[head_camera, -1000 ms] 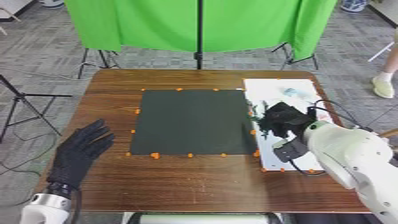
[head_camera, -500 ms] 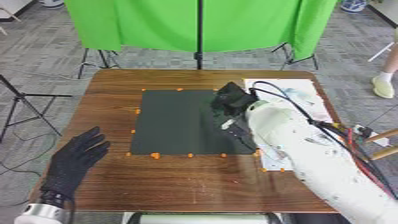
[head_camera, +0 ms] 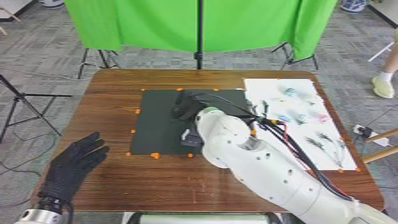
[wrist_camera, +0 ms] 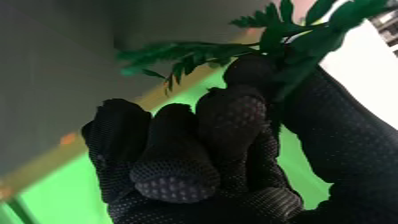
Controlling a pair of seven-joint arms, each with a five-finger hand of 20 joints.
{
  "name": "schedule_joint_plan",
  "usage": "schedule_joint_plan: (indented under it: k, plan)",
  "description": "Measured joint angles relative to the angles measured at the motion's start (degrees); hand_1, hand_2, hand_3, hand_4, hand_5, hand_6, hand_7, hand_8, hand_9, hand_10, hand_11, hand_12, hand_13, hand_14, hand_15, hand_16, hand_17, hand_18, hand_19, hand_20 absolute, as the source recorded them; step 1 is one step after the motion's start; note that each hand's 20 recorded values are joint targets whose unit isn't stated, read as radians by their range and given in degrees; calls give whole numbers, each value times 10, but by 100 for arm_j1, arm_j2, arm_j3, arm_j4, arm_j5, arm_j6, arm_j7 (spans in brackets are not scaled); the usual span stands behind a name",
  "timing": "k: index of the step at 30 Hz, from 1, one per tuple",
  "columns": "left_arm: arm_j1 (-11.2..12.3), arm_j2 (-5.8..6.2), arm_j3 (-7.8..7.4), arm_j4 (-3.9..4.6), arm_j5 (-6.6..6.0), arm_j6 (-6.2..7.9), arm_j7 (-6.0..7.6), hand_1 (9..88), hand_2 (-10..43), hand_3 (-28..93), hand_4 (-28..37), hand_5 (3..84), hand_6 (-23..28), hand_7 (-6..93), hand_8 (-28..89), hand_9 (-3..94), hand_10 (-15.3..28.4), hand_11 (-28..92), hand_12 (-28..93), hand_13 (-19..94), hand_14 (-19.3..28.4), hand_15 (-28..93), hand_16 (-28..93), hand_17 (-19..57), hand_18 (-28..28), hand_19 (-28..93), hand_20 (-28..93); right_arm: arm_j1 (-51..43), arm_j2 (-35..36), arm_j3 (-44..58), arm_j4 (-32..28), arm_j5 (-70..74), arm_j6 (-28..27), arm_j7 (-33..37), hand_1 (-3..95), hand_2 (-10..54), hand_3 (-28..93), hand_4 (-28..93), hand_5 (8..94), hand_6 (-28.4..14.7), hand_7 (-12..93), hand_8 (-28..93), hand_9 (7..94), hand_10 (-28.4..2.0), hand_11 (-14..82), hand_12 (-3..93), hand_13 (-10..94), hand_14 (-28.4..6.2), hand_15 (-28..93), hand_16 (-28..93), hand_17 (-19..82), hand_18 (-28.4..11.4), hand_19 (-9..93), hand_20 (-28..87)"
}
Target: Arrange flowers
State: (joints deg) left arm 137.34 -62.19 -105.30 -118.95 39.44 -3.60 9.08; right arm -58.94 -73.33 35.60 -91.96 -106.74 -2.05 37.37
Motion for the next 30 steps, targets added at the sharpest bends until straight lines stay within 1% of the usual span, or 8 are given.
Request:
schedule_joint_plan:
  k: [5, 8, 11, 16, 21, 23, 25, 30]
  plan:
    - [-161, 103, 100, 61, 2, -54, -96, 248, -4, 694, -253, 380, 45, 193, -86, 331, 126, 242, 171, 261, 155, 362, -9, -79, 212, 502, 74, -29, -355, -173, 402, 0, 27, 173, 423, -95, 886, -150, 653, -105, 764, 192, 937, -61, 550, 352, 895, -47, 738, 325, 596, -194, 932, 629]
    - [-268, 134, 138, 94, 4, -93, -145, 248, -4, 694, -254, 381, 45, 193, -86, 330, 126, 241, 171, 261, 155, 363, -9, -79, 212, 502, 75, -98, -389, -213, 403, -7, 25, 168, 425, -95, 884, -155, 652, -105, 764, 193, 937, -62, 545, 354, 893, -48, 736, 327, 594, -194, 932, 627]
    - [-318, 136, 151, 99, 5, -112, -153, 248, -3, 694, -254, 381, 45, 194, -86, 330, 127, 240, 171, 261, 155, 363, -9, -79, 212, 501, 76, -166, -382, -215, 379, -21, -33, 43, 429, -95, 879, -161, 650, -105, 764, 190, 936, -64, 542, 357, 888, -50, 736, 329, 585, -193, 932, 625]
    - [-332, 134, 180, 110, 7, -118, -146, 247, -3, 695, -255, 381, 45, 194, -87, 330, 127, 238, 171, 261, 155, 364, -9, -79, 211, 500, 76, -238, -338, -215, 370, -19, -367, -538, 437, -95, 870, -173, 646, -105, 766, 185, 928, -69, 538, 360, 872, -58, 738, 331, 570, -193, 932, 622]
    - [-351, 130, 217, 138, 7, -132, -138, 247, -1, 696, -256, 381, 45, 194, -87, 330, 127, 239, 171, 260, 156, 363, -9, -79, 211, 500, 77, -276, -260, -256, 415, -53, -695, -1440, 442, -95, 866, -179, 643, -104, 768, 182, 923, -70, 538, 361, 863, -62, 743, 331, 560, -192, 932, 618]
    - [-364, 130, 238, 150, 9, -142, -137, 246, -1, 697, -256, 380, 45, 194, -86, 330, 128, 239, 171, 260, 155, 363, -9, -79, 211, 500, 77, -259, -237, -346, 470, -144, -692, -1692, 442, -95, 866, -178, 643, -104, 769, 180, 924, -70, 538, 360, 863, -62, 743, 329, 560, -192, 932, 616]
    - [-382, 127, 260, 163, 11, -159, -138, 245, -1, 696, -257, 381, 45, 193, -87, 330, 127, 239, 171, 260, 155, 363, -9, -79, 211, 500, 77, -224, -233, -426, 509, -211, -628, -1741, 440, -95, 866, -174, 643, -104, 770, 179, 924, -70, 538, 359, 863, -62, 744, 327, 560, -192, 932, 614]
    - [-439, 125, 308, 188, 15, -192, -145, 247, 1, 696, -257, 381, 43, 195, -86, 330, 126, 239, 171, 260, 155, 363, -8, -79, 211, 500, 78, -134, -241, -566, 564, -213, -221, -1367, 441, -95, 865, -174, 641, -103, 772, 177, 923, -70, 539, 359, 862, -61, 745, 325, 559, -194, 932, 615]
